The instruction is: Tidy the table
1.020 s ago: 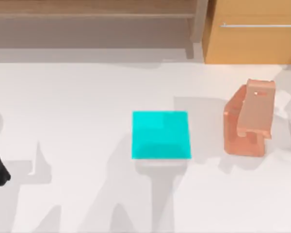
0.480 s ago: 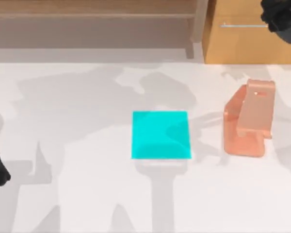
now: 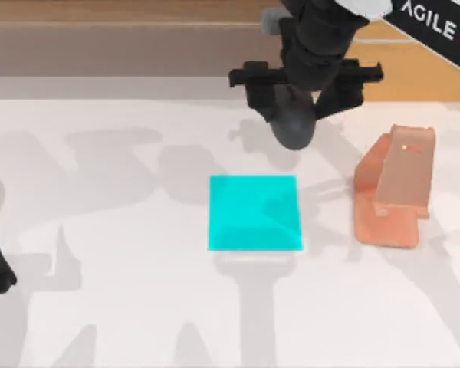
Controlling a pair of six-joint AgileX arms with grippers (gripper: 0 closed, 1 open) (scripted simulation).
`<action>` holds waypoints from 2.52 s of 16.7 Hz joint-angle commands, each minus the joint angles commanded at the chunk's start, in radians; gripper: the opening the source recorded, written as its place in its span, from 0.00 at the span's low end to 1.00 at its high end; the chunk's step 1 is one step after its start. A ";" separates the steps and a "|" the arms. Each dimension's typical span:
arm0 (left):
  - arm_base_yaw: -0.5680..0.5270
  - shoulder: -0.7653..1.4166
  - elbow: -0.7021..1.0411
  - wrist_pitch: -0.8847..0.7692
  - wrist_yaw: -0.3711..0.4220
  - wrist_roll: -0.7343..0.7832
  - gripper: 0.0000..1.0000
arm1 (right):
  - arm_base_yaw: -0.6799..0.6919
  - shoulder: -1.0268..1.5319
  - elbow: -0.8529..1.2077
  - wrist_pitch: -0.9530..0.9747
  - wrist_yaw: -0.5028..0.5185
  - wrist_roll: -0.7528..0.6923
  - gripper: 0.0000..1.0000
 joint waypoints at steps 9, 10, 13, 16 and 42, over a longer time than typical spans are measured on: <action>0.000 0.000 0.000 0.000 0.000 0.000 1.00 | 0.137 0.127 -0.064 -0.008 0.000 0.240 0.00; 0.000 0.000 0.000 0.000 0.000 0.000 1.00 | 0.137 0.127 -0.064 -0.008 0.000 0.240 0.00; 0.000 0.000 0.000 0.000 0.000 0.000 1.00 | 0.134 0.128 -0.073 0.004 -0.001 0.240 0.00; 0.000 0.000 0.000 0.000 0.000 0.000 1.00 | 0.137 0.133 -0.091 0.026 0.000 0.240 0.00; 0.000 0.000 0.000 0.000 0.000 0.000 1.00 | 0.135 0.132 -0.091 0.026 0.000 0.240 1.00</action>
